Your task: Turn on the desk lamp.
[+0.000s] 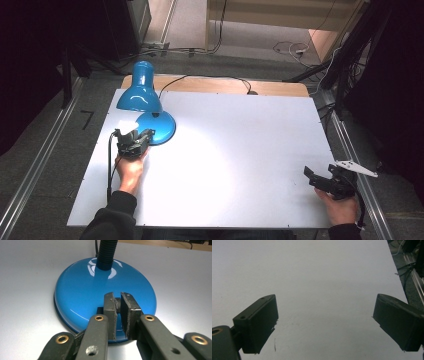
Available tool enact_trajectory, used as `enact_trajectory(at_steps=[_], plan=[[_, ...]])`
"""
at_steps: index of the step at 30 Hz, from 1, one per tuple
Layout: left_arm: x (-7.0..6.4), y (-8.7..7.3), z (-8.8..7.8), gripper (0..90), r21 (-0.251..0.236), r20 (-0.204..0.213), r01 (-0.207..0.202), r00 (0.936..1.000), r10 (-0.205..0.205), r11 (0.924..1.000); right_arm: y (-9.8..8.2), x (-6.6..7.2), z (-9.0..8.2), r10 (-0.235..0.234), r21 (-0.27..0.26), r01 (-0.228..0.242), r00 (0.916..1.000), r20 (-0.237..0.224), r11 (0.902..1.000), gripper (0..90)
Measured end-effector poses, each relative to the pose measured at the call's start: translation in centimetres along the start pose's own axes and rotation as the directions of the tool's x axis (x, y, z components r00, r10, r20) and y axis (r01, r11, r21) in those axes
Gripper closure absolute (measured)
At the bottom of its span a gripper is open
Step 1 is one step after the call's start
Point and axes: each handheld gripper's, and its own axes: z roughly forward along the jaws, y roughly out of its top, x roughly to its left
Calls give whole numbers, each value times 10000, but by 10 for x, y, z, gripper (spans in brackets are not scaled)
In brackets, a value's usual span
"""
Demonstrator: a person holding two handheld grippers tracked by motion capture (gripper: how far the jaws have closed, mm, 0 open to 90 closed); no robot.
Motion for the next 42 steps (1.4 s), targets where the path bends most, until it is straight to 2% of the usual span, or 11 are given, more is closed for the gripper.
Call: enact_trajectory(at_steps=[12, 22, 25, 30, 42], plan=[[2, 2, -11, 596, -138, 261, 245, 9994, -241, 9996, 0, 0, 0, 30, 29, -30, 10000, 35, 10000, 45], [3, -1, -21, 446, -22, 69, 19, 10000, -19, 10000, -1, 0, 0, -12, 46, 12, 10000, 43, 10000, 45], [4, -2, -22, 410, -77, -75, 68, 9999, -68, 9999, -1, 0, 0, -37, 59, 37, 10000, 61, 10000, 45], [6, -3, -25, 374, -170, -242, 100, 9997, -104, 9998, -1, 0, 1, -18, 91, 17, 10000, 86, 10000, 45], [11, -6, -36, 374, -279, -269, 267, 9993, -275, 9993, -1, 0, 0, -11, 47, 11, 10000, 81, 10000, 45]])
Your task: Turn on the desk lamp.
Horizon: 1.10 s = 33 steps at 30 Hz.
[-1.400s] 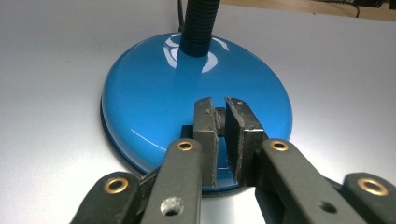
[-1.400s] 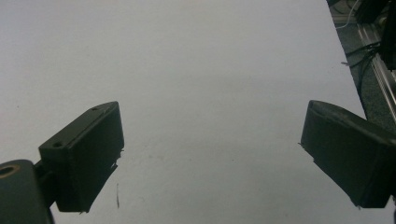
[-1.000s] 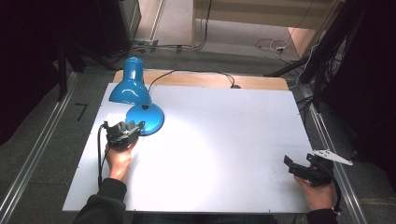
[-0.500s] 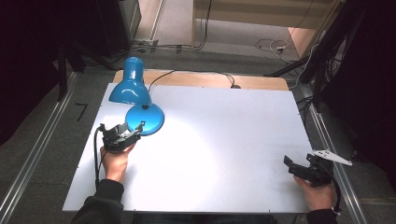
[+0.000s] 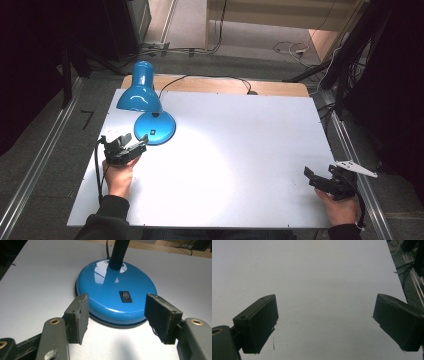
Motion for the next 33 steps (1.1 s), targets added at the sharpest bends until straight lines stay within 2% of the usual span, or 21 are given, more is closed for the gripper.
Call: enact_trajectory(at_steps=[10, 22, 33], plan=[[0, -3, -8, 373, -29, -85, -127, 9999, 127, 9999, 0, 0, -1, -21, -11, 21, 10000, -35, 10000, 45], [1, -8, -18, 374, -35, 25, -153, 9999, 153, 9999, 0, 1, 0, -4, -8, 4, 10000, -69, 10000, 45], [-2, -14, -26, 373, 49, 89, -451, 9989, 450, 9990, 0, 1, 0, -16, 4, 16, 10000, -64, 10000, 45]])
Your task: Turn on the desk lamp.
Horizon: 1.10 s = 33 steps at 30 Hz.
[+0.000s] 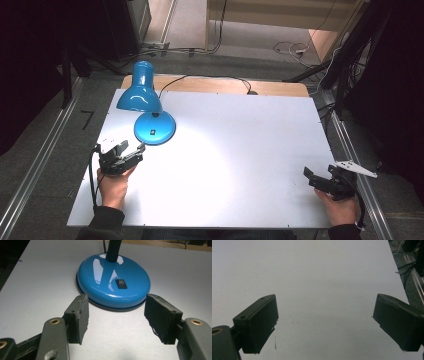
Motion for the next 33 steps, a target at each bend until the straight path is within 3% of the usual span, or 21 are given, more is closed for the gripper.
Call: enact_trajectory(at_steps=[17, 30, 33], plan=[[-1, -11, -21, 373, -11, 36, -35, 10000, 35, 10000, 0, 0, 0, 0, -4, 0, 10000, -21, 10000, 45], [4, -26, -34, 338, 135, -200, -91, 9998, 94, 9999, 0, 0, 0, 3, -1, -3, 10000, -10, 10000, 45], [8, -31, -32, 275, 187, -168, 465, 9988, -462, 9987, 0, 0, -2, 5, -55, -5, 10000, 55, 10000, 45]])
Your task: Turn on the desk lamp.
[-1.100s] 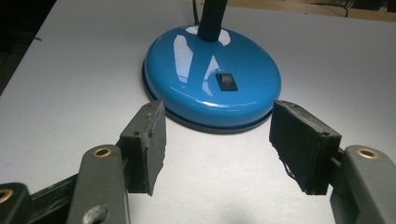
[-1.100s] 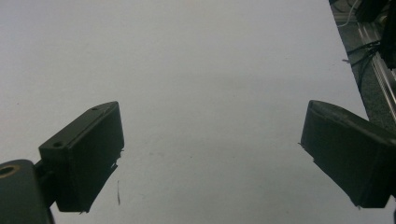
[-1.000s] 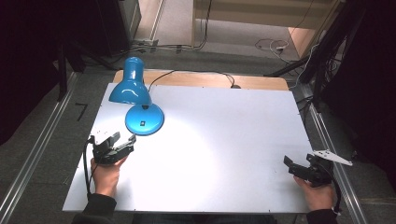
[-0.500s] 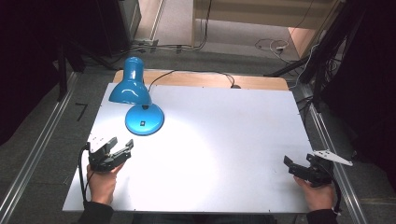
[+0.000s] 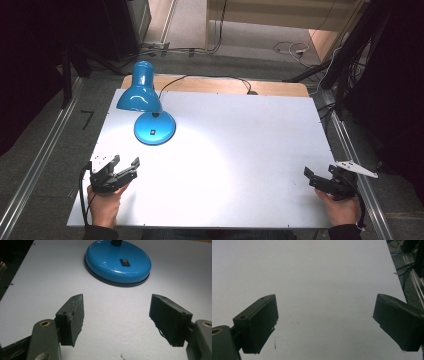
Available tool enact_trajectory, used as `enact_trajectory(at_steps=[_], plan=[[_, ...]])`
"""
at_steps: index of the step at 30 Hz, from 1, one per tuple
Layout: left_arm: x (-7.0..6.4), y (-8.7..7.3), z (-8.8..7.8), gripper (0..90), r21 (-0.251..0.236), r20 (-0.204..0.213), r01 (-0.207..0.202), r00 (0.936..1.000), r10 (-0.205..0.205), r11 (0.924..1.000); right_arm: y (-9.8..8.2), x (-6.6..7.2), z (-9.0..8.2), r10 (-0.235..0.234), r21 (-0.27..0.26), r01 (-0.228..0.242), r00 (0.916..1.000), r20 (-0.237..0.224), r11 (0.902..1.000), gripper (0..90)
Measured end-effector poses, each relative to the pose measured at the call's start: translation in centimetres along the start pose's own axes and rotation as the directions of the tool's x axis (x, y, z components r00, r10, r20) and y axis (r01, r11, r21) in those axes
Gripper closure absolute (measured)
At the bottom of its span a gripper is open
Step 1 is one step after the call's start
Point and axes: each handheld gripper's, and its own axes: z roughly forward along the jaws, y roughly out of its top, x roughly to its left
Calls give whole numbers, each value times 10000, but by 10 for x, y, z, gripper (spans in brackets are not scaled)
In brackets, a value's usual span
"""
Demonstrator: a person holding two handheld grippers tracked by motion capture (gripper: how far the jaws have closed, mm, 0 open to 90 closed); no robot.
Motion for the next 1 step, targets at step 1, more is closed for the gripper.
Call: enact_trajectory(at_steps=[1], plan=[[2, 0, 2, 262, 146, -52, 295, 9996, -294, 9995, 0, 0, 0, 24, -9, -24, 10000, 33, 10000, 45]])
